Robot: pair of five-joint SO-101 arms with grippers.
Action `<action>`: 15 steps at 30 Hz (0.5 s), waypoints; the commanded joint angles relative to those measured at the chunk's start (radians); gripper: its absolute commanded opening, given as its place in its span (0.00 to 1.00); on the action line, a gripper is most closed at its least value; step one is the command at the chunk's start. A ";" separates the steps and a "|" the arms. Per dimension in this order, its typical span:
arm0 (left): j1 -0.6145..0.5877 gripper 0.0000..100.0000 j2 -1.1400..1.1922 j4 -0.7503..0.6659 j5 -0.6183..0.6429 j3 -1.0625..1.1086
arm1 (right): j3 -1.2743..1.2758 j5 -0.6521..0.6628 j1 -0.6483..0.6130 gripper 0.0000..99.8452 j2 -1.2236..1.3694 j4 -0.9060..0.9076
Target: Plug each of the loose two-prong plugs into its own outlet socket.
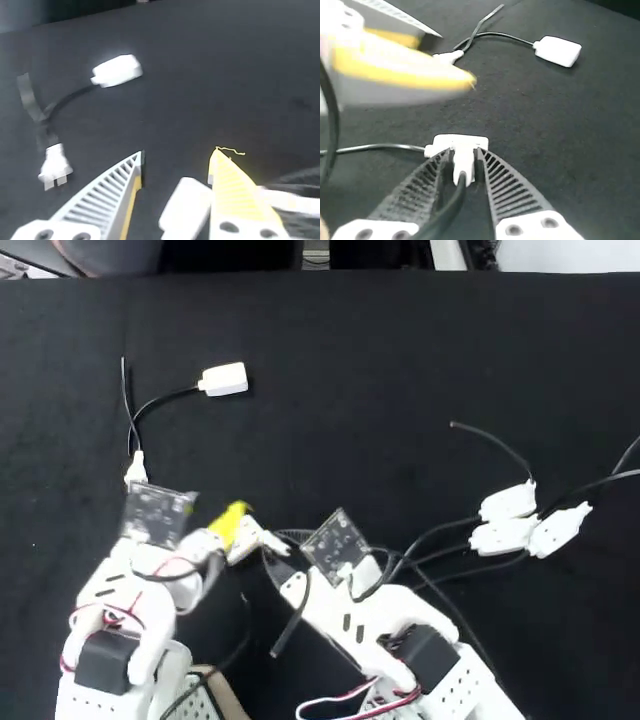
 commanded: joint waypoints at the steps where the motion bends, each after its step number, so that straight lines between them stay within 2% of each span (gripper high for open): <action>1: -0.107 0.22 -0.005 0.008 -0.014 -0.007 | -0.081 -0.083 0.049 0.01 -0.148 0.002; 3: -0.156 0.22 -0.005 -0.029 -0.011 0.012 | -0.110 -0.114 0.074 0.01 -0.148 -0.005; 6: -0.314 0.22 -0.005 -0.109 -0.006 0.035 | -0.145 -0.153 0.091 0.01 -0.147 -0.002; 9: -0.456 0.22 -0.005 -0.123 -0.008 0.084 | -0.150 -0.161 0.091 0.01 -0.113 -0.003; 15: -0.647 0.22 -0.005 -0.123 -0.017 0.200 | -0.245 -0.170 0.094 0.01 0.242 -0.068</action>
